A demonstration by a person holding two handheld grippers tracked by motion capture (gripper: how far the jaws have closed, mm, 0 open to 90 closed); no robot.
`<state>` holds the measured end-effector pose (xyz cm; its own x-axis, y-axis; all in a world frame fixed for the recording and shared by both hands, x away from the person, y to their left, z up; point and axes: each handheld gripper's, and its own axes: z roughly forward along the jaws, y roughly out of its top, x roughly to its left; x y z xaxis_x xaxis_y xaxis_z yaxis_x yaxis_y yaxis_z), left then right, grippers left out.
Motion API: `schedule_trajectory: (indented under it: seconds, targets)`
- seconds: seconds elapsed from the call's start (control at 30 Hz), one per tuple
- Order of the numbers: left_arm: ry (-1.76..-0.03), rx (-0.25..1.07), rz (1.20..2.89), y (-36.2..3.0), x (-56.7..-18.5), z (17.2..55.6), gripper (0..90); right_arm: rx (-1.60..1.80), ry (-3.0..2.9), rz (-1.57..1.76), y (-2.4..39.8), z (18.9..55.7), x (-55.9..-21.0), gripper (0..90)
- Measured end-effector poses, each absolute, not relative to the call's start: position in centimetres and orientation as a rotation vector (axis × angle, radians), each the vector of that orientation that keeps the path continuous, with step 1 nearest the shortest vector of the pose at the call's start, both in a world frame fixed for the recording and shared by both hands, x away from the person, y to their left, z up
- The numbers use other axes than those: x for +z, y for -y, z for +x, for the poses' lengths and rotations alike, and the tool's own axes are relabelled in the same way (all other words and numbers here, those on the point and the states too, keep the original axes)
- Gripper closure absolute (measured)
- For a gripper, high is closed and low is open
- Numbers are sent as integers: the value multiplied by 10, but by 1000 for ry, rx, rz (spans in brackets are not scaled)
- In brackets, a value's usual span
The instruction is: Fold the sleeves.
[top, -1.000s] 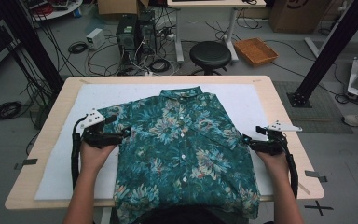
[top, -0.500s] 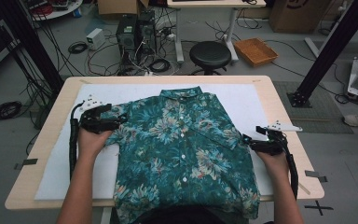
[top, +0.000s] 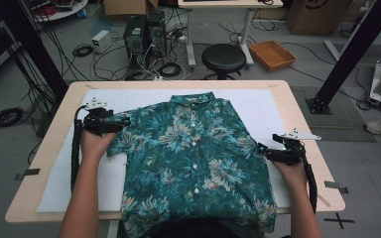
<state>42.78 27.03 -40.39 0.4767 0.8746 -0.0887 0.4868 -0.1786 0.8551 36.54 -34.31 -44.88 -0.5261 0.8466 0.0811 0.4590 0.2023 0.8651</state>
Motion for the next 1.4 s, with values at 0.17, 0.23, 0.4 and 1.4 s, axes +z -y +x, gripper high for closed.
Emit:
schedule_trajectory:
  seconds: [0.17,0.23,0.4,1.4]
  targets:
    - [-1218,582,1806,-283,-416,426,188,1262,-2069,1216,343,365,-449,225]
    - [-1264,585,1802,-289,-423,427,188,1261,-2068,1208,343,366,-449,225]
    - [-1367,585,1823,-300,-433,429,205,1261,-2069,1211,343,366,-449,225]
    - [-1325,655,1868,-291,-441,422,864,1240,-2078,1211,341,366,-449,226]
